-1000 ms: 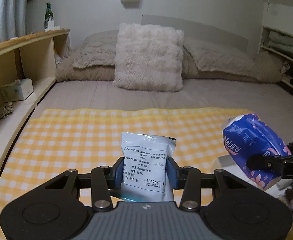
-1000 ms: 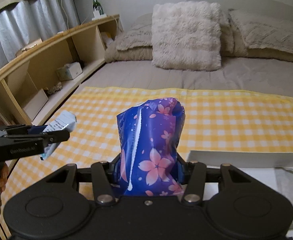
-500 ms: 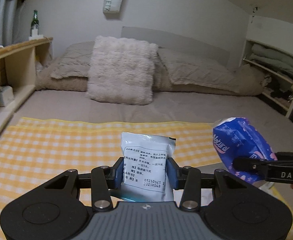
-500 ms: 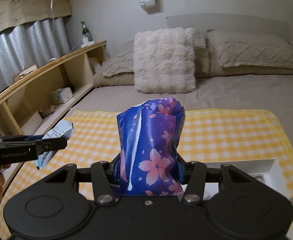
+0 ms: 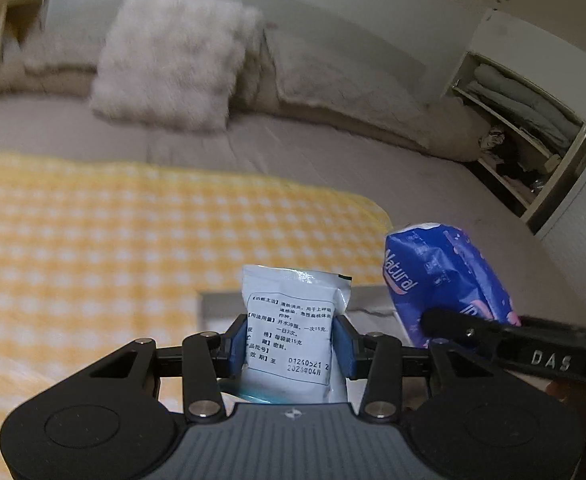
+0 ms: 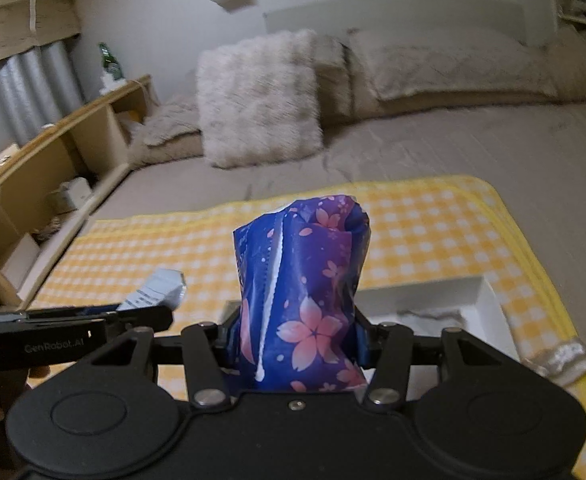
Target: Organize soft objects
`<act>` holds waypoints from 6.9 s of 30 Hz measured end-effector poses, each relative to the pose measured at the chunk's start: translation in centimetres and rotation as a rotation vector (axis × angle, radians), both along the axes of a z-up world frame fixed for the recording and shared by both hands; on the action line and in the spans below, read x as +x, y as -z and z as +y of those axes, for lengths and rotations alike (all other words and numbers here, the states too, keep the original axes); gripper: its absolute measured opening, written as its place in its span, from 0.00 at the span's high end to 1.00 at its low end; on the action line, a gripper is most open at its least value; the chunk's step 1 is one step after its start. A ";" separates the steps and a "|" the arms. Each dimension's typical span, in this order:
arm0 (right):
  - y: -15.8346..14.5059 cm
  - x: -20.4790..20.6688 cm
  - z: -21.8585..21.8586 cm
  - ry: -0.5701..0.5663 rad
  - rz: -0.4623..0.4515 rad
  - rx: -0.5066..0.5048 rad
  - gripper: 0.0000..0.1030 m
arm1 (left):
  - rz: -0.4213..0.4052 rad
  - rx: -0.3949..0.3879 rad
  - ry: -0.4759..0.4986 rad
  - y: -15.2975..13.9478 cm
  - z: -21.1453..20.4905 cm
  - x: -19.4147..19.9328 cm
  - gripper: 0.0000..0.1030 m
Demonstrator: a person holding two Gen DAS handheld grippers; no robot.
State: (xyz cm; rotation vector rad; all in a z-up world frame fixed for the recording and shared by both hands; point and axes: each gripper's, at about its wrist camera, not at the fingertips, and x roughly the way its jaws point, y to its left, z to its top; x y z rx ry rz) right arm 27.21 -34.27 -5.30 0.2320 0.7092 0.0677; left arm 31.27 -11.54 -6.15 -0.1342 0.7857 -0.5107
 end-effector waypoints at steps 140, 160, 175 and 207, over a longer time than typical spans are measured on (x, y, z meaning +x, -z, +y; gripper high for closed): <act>-1.2 -23.2 4.5 0.067 -0.280 -0.262 0.00 | -0.345 0.211 -0.137 -2.3 5.1 -23.2 0.00; -1.1 -23.2 4.5 0.062 -0.282 -0.263 0.00 | -0.349 0.215 -0.133 -2.3 5.1 -23.3 0.00; -1.2 -23.2 4.5 0.061 -0.282 -0.263 0.00 | -0.350 0.220 -0.132 -2.3 5.4 -23.3 0.00; -1.2 -23.2 4.5 0.061 -0.282 -0.262 0.00 | -0.341 0.225 -0.143 -2.2 5.8 -23.2 0.00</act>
